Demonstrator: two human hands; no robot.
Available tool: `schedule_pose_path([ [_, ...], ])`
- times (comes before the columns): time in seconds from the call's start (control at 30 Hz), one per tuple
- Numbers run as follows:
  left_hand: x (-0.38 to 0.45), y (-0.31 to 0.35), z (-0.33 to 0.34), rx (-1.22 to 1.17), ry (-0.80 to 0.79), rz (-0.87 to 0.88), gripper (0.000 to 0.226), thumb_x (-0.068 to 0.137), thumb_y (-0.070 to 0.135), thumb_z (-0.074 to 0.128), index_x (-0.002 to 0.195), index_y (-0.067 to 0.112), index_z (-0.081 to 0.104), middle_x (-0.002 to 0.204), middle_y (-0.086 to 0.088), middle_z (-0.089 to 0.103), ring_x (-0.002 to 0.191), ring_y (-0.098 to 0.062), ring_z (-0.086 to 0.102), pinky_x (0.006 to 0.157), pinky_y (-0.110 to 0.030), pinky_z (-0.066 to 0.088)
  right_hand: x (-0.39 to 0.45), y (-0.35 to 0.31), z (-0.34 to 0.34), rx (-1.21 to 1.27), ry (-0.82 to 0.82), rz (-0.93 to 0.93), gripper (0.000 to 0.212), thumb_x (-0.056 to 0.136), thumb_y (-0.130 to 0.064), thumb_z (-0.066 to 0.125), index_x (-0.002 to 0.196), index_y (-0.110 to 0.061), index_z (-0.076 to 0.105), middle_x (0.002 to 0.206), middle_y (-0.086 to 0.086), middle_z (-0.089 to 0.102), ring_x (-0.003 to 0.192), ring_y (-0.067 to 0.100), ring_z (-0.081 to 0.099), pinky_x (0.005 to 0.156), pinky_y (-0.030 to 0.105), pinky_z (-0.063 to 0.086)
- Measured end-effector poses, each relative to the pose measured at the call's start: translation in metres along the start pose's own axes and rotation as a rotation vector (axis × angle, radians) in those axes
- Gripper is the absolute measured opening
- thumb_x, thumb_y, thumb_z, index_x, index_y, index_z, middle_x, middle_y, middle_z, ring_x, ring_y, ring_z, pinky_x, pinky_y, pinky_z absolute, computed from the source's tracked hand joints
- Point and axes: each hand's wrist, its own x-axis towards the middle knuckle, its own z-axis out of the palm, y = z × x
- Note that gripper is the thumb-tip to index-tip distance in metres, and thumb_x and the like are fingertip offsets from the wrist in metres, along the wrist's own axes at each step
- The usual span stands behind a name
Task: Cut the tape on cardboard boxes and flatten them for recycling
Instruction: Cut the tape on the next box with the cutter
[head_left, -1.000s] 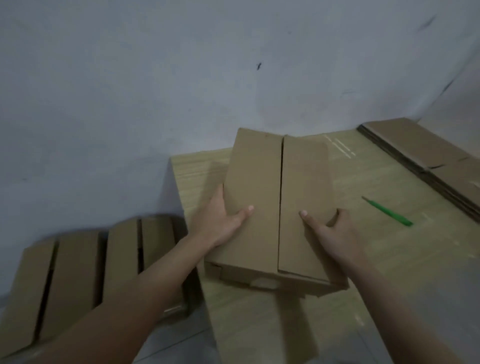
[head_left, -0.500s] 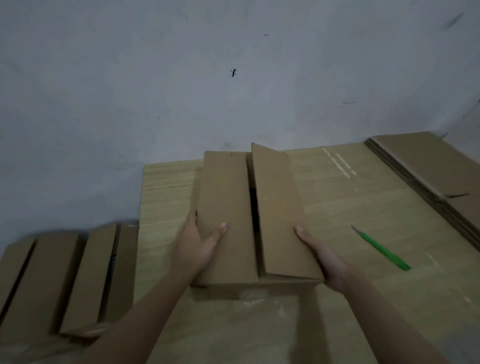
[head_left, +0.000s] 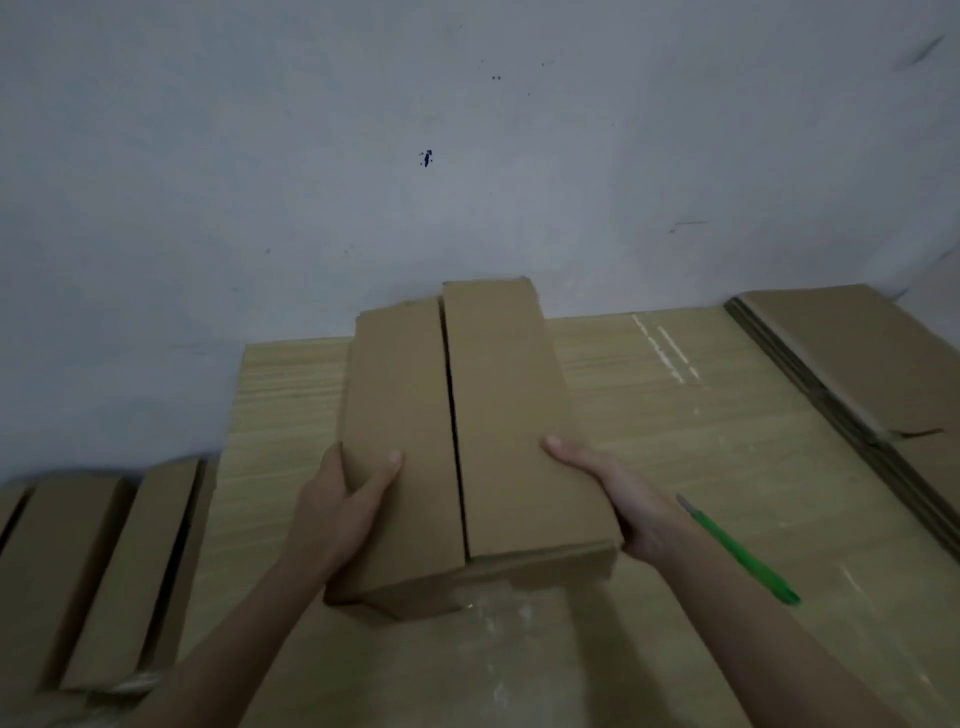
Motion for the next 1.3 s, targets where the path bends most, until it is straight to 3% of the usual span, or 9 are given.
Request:
schedule_pose_path([
  [0.1, 0.004, 0.017, 0.013, -0.138, -0.026, 0.000, 0.048, 0.087, 0.034, 0.063, 0.127, 0.010, 0.051, 0.124, -0.007, 0.059, 0.111, -0.023, 0.055, 0.088, -0.031, 0.042, -0.010, -0.046, -0.008, -0.250, 0.127, -0.158, 0.073, 0.052, -0.047, 0.082, 0.112, -0.008, 0.067, 0.097, 0.003, 0.074, 0.086, 0.018, 0.071, 0.069, 0.025, 0.056],
  [0.23, 0.008, 0.046, 0.039, -0.215, -0.076, 0.033, 0.052, 0.084, 0.011, 0.067, 0.131, 0.011, 0.045, 0.120, -0.003, 0.057, 0.107, -0.021, 0.056, 0.089, -0.037, 0.048, -0.027, -0.089, -0.013, -0.954, 0.532, -0.460, 0.114, 0.032, -0.081, 0.068, 0.128, -0.025, 0.043, 0.127, 0.003, 0.049, 0.114, 0.028, 0.050, 0.099, 0.045, 0.041],
  [0.37, 0.003, 0.082, 0.058, -0.205, 0.124, 0.157, 0.028, 0.084, 0.004, 0.065, 0.111, 0.007, 0.058, 0.100, -0.004, 0.064, 0.091, -0.019, 0.060, 0.078, -0.024, 0.042, -0.032, -0.080, -0.021, -1.669, 0.736, -1.003, 0.119, 0.045, -0.068, 0.073, 0.142, -0.020, 0.022, 0.135, 0.015, 0.029, 0.116, 0.034, 0.035, 0.095, 0.046, 0.028],
  [0.63, -0.043, 0.071, 0.085, 0.016, 0.398, 0.251, 0.023, 0.079, 0.010, 0.069, 0.068, 0.021, 0.053, 0.064, 0.008, 0.055, 0.073, -0.025, 0.058, 0.066, -0.027, 0.038, 0.051, 0.004, -0.081, -1.802, 0.712, -1.582, 0.083, 0.069, -0.034, 0.067, 0.142, -0.025, 0.029, 0.125, 0.017, 0.036, 0.112, 0.033, 0.039, 0.087, 0.043, 0.029],
  [0.73, -0.045, 0.076, 0.093, 0.091, 0.365, 0.414, 0.018, 0.078, 0.009, 0.071, 0.088, 0.016, 0.057, 0.083, 0.001, 0.060, 0.081, -0.019, 0.056, 0.074, -0.026, 0.040, 0.065, 0.026, -0.100, -1.727, 0.366, -1.503, 0.102, 0.055, -0.051, 0.079, 0.141, -0.023, 0.031, 0.121, 0.014, 0.039, 0.104, 0.032, 0.047, 0.086, 0.042, 0.043],
  [0.8, -0.041, 0.081, 0.099, 0.189, 0.318, 0.548, 0.031, 0.077, 0.013, 0.072, 0.104, 0.008, 0.059, 0.097, -0.004, 0.059, 0.094, -0.020, 0.054, 0.081, -0.022, 0.036, 0.060, 0.033, -0.113, -1.534, 0.265, -1.440, 0.076, 0.073, -0.046, 0.063, 0.138, -0.016, 0.036, 0.122, 0.017, 0.045, 0.102, 0.033, 0.051, 0.085, 0.040, 0.050],
  [0.93, -0.024, 0.082, 0.119, 0.528, 0.128, 0.766, 0.074, 0.066, 0.050, 0.061, 0.124, 0.003, 0.056, 0.126, -0.017, 0.053, 0.124, -0.029, 0.044, 0.101, -0.040, 0.037, 0.045, 0.053, -0.159, -1.222, 0.516, -1.222, 0.044, 0.082, -0.022, 0.047, 0.123, -0.005, 0.048, 0.115, 0.023, 0.052, 0.104, 0.032, 0.048, 0.089, 0.040, 0.045],
  [1.1, -0.013, 0.082, 0.142, 0.900, -0.129, 0.492, 0.093, 0.083, 0.052, 0.061, 0.151, 0.020, 0.006, 0.158, -0.001, 0.000, 0.146, -0.020, -0.002, 0.113, -0.057, 0.006, 0.031, 0.093, -0.202, -1.387, 0.549, -0.466, 0.044, 0.089, -0.032, 0.056, 0.125, -0.008, 0.048, 0.122, 0.017, 0.043, 0.113, 0.035, 0.044, 0.089, 0.041, 0.043],
  [1.3, -0.019, 0.078, 0.140, 1.081, -0.125, 0.541, 0.084, 0.089, 0.051, 0.048, 0.151, 0.021, 0.000, 0.159, -0.001, -0.005, 0.146, -0.021, -0.004, 0.112, -0.057, 0.011, 0.035, 0.100, -0.210, -1.038, 0.571, -0.490, 0.023, 0.087, -0.006, 0.058, 0.107, 0.003, 0.065, 0.100, 0.024, 0.056, 0.095, 0.039, 0.055, 0.083, 0.035, 0.042],
])
